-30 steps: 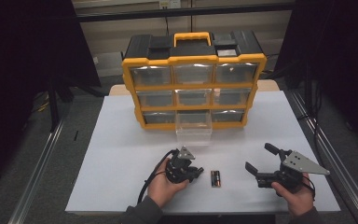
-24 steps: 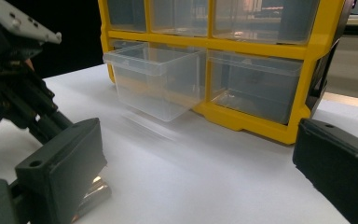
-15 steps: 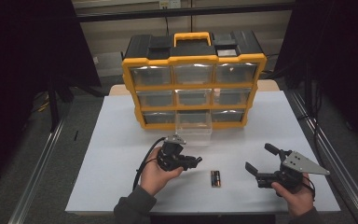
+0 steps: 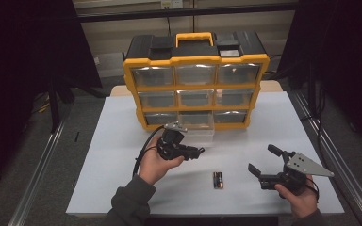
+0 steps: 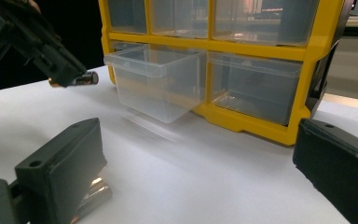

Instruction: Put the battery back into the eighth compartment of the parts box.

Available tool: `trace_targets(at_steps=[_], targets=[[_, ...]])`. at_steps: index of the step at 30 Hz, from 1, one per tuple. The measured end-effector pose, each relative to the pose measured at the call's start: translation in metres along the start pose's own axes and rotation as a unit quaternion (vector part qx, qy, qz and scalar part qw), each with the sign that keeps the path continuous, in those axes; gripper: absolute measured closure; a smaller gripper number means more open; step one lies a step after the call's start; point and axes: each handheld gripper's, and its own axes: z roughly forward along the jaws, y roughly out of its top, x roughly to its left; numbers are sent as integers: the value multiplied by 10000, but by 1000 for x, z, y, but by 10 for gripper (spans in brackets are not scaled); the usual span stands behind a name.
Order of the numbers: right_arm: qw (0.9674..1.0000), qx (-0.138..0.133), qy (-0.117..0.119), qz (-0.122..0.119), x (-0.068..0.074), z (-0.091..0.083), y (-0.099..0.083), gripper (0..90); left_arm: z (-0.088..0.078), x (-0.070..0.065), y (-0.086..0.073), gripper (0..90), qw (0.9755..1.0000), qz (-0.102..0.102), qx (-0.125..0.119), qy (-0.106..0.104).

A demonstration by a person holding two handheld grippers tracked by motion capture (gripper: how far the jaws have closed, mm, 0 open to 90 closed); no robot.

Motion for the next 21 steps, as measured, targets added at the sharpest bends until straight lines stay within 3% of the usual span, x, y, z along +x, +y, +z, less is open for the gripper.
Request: trace_targets(at_steps=[3,6,7,21], targets=[[10000,1,5,9,0,0,0,15,-3,1,7,775,9999,66,27,85],[10000,10,16,-4,1,0,0,15,-4,3,12,775,10000,49,3,1],[10000,9,8,1,1,0,0,15,-5,3,14,775,10000,37,49,73],[10000,3,5,14,0,0,0,15,-11,6,38,775,9999,134,91,44]])
